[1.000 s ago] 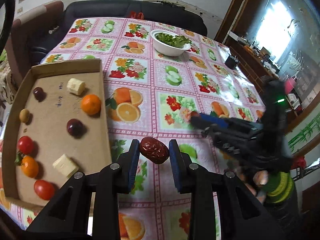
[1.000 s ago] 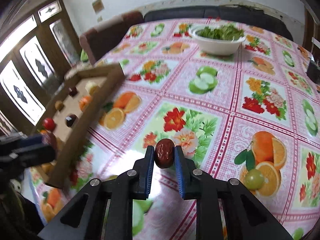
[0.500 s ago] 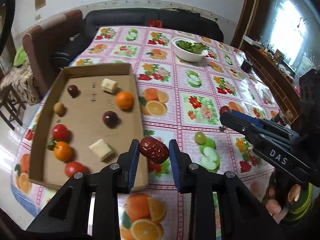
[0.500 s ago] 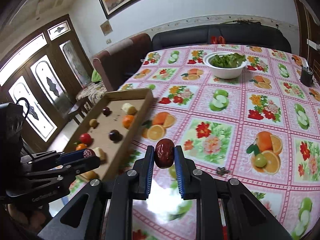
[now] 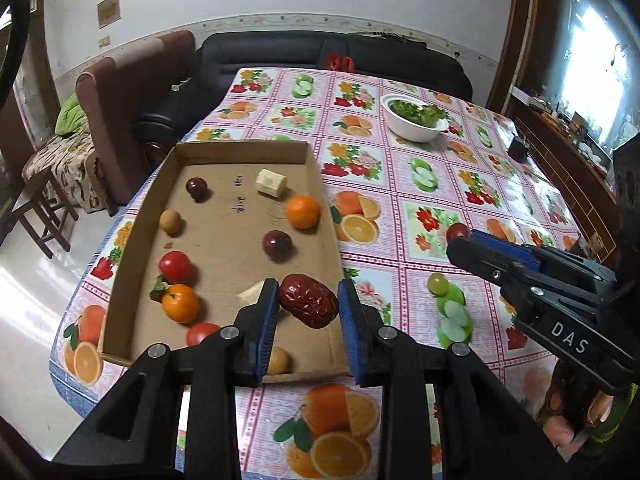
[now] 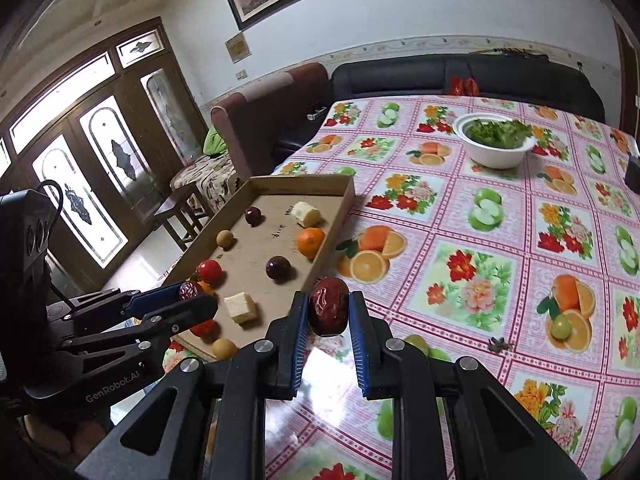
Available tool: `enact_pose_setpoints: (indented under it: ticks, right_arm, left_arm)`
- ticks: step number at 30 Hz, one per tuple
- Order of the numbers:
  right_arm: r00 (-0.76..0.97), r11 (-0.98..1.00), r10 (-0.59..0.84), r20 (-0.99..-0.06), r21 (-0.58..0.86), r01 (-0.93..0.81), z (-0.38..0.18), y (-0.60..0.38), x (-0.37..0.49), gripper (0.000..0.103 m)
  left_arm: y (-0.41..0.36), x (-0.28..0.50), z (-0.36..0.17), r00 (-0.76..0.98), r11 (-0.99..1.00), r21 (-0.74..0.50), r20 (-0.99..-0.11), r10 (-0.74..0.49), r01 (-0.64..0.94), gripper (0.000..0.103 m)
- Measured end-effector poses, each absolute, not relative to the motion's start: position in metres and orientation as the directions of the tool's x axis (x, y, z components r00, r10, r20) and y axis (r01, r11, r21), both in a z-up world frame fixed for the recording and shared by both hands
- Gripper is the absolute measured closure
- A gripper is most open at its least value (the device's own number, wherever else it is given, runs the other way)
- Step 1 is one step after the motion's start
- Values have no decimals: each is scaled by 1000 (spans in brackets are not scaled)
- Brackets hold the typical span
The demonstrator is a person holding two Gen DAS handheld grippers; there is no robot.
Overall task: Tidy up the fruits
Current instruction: 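Carry both held red dates over the cardboard tray and lower them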
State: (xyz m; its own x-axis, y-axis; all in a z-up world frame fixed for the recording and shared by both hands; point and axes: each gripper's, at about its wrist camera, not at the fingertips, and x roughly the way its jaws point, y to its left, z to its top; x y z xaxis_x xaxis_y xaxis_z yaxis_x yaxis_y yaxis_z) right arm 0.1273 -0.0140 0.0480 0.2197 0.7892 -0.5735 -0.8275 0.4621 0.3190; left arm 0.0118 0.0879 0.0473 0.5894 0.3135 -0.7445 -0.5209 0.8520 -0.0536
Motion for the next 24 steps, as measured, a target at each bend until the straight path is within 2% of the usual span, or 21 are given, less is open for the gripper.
enact_pose_setpoints:
  ticks: [24]
  right_arm:
    - [193,424,784,-590,281,-861,55,27,118,83]
  left_arm:
    - [130,-5,38,562,801,-74,-751,346,-594,76]
